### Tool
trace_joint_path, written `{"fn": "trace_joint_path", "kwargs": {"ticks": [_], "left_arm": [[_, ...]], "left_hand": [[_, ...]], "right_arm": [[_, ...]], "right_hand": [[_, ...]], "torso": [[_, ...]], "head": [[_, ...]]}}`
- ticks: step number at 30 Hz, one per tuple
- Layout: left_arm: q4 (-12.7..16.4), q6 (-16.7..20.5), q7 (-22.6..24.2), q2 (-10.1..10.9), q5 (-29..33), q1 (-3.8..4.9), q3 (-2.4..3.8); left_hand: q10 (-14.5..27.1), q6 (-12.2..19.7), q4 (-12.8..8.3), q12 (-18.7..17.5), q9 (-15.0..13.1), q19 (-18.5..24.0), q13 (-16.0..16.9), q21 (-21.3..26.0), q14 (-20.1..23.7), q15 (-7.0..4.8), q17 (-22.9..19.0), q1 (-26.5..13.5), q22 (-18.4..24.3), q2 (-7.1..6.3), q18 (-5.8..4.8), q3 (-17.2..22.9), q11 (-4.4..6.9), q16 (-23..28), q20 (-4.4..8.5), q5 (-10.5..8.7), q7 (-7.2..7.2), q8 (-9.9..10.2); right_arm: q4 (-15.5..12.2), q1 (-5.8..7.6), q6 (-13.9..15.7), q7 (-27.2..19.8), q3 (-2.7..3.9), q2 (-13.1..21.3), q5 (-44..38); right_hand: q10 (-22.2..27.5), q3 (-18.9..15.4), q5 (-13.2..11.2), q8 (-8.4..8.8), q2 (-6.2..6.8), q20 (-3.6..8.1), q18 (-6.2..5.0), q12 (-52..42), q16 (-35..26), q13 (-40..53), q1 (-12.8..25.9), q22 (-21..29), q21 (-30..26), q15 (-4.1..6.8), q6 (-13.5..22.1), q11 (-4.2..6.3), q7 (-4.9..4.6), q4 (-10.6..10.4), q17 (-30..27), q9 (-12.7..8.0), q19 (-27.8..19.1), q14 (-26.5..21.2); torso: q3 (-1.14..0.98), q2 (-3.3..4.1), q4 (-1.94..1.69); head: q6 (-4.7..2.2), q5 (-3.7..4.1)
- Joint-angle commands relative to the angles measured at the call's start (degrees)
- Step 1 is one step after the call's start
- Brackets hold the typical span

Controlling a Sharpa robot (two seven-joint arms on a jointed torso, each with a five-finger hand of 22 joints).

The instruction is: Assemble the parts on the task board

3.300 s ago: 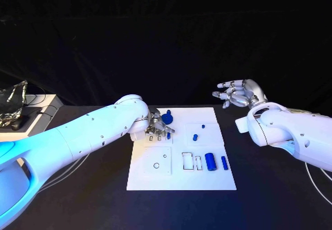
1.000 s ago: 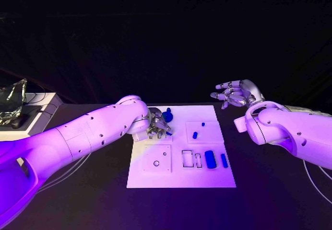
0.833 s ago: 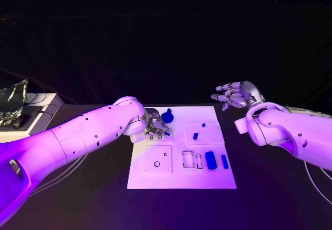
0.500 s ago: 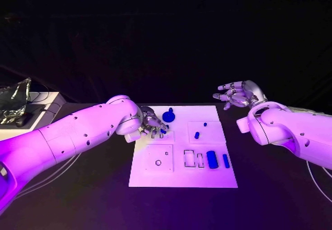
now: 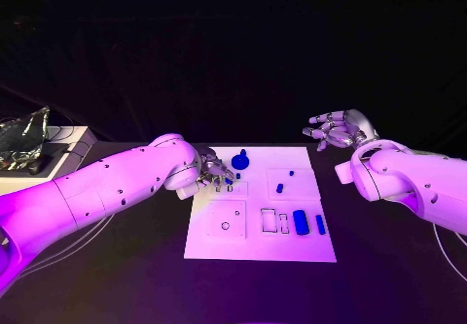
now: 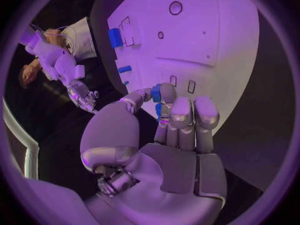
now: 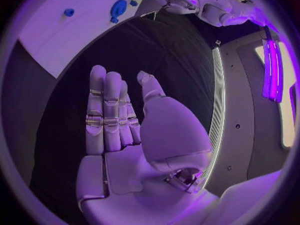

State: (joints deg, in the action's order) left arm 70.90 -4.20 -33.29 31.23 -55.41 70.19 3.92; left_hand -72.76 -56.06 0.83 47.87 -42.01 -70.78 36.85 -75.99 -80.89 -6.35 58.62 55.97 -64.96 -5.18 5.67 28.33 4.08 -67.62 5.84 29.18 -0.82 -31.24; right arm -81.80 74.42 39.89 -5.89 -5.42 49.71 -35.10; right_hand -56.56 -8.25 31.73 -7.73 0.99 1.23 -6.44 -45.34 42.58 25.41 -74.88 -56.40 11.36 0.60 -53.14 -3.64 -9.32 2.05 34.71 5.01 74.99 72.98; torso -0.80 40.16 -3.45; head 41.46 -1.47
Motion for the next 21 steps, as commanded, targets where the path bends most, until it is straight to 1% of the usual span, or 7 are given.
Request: {"fn": "trace_joint_path", "kwargs": {"ticks": [1,5,8,9,11,16,21], "left_arm": [[0.17,2.48,-0.24,-0.27,-3.61,-0.2,-0.52],[0.0,2.93,-0.31,-0.6,-5.51,-0.46,-1.12],[-0.13,3.03,-0.37,-0.77,-6.34,-0.63,-1.32],[-0.2,3.02,-0.4,-0.85,-6.61,-0.71,-1.39],[-0.3,2.93,-0.46,-1.01,-6.97,-0.85,-1.53],[-0.43,3.15,-0.55,-1.35,-7.35,-1.23,-1.75],[-0.44,3.4,-0.53,-1.68,-7.56,-1.53,-1.82]], "left_hand": [[-0.65,-1.19,-9.87,-0.2,-4.53,-0.41,0.1,-0.03,-0.31,-0.1,0.01,0.69,-0.07,0.11,-1.08,10.36,0.22,0.28,-0.05,0.33,0.67,0.2],[-0.66,-1.22,-9.86,-0.25,-4.61,-0.52,0.2,-0.04,-0.34,-0.09,-0.02,0.7,-0.26,0.13,-1.09,10.34,0.2,0.27,-0.07,0.33,0.66,0.28],[-0.66,-1.22,-9.86,-0.25,-4.61,-0.52,0.2,-0.04,-0.34,-0.09,-0.02,0.7,-0.26,0.13,-1.09,10.34,0.2,0.27,-0.07,0.33,0.66,0.28],[-0.71,-1.36,-9.78,-0.48,-4.85,-0.57,0.56,0.24,-0.34,-0.07,-0.06,0.85,-0.64,0.12,-1.09,10.31,0.18,0.24,-0.08,0.31,0.64,0.64],[-0.72,-1.38,-9.76,-0.51,-4.89,-0.58,0.62,0.28,-0.34,-0.07,-0.07,0.88,-0.7,0.11,-1.09,10.31,0.18,0.24,-0.08,0.3,0.64,0.7],[-0.72,-1.38,-9.76,-0.51,-4.89,-0.58,0.62,0.28,-0.34,-0.07,-0.07,0.88,-0.7,0.11,-1.09,10.31,0.18,0.24,-0.08,0.3,0.64,0.7],[-0.73,-1.39,-9.74,-0.58,-5.0,-0.67,0.71,0.33,-0.34,-0.06,-0.15,0.87,-0.9,0.13,-1.1,10.33,0.17,0.28,-0.08,0.26,0.64,0.74]], "right_arm": [[0.05,-0.02,-0.52,-0.96,0.01,-0.09,-0.42],[0.01,-0.02,-0.43,-1.1,0.01,-0.14,-0.4],[-0.01,-0.02,-0.37,-1.17,0.01,-0.17,-0.4],[-0.02,-0.02,-0.36,-1.2,0.01,-0.19,-0.39],[-0.05,-0.02,-0.34,-1.24,0.01,-0.21,-0.39],[-0.11,-0.02,-0.31,-1.32,0.01,-0.22,-0.39],[-0.14,-0.02,-0.36,-1.37,0.02,-0.24,-0.39]], "right_hand": [[0.31,-0.09,0.09,0.22,-0.49,0.14,0.55,0.33,-0.17,-0.14,0.04,0.11,0.24,-0.02,-0.2,0.13,-0.33,0.29,-0.03,-0.05,-0.46,-0.29],[0.31,-0.09,0.09,0.22,-0.49,0.14,0.55,0.33,-0.17,-0.14,0.04,0.11,0.24,-0.02,-0.2,0.13,-0.33,0.29,-0.03,-0.05,-0.46,-0.29],[0.31,-0.09,0.09,0.22,-0.49,0.14,0.55,0.33,-0.17,-0.14,0.04,0.11,0.24,-0.02,-0.2,0.13,-0.33,0.29,-0.03,-0.05,-0.46,-0.29],[0.31,-0.09,0.09,0.22,-0.49,0.14,0.55,0.33,-0.17,-0.14,0.04,0.11,0.24,-0.02,-0.2,0.13,-0.33,0.29,-0.03,-0.05,-0.46,-0.29],[0.28,-0.13,0.09,0.2,-0.49,0.14,0.53,0.3,-0.12,-0.16,0.16,0.13,0.36,-0.01,-0.2,0.14,-0.31,0.24,-0.01,-0.05,-0.42,-0.26],[0.28,-0.13,0.09,0.2,-0.49,0.14,0.53,0.3,-0.12,-0.16,0.16,0.13,0.36,-0.01,-0.2,0.14,-0.31,0.24,-0.01,-0.05,-0.42,-0.26],[0.28,-0.13,0.09,0.2,-0.49,0.14,0.53,0.3,-0.12,-0.16,0.16,0.13,0.36,-0.01,-0.2,0.14,-0.31,0.24,-0.01,-0.05,-0.42,-0.26]], "torso": [[0.0,0.06,0.0],[-0.02,0.13,0.02],[-0.02,0.14,0.01],[-0.02,0.13,0.01],[-0.03,0.13,0.04],[0.06,0.19,0.04],[0.08,0.18,0.04]], "head": [[0.16,-0.06],[0.18,-0.18],[0.34,-0.17],[0.36,-0.17],[0.39,-0.17],[0.45,-0.05],[0.51,-0.02]]}}
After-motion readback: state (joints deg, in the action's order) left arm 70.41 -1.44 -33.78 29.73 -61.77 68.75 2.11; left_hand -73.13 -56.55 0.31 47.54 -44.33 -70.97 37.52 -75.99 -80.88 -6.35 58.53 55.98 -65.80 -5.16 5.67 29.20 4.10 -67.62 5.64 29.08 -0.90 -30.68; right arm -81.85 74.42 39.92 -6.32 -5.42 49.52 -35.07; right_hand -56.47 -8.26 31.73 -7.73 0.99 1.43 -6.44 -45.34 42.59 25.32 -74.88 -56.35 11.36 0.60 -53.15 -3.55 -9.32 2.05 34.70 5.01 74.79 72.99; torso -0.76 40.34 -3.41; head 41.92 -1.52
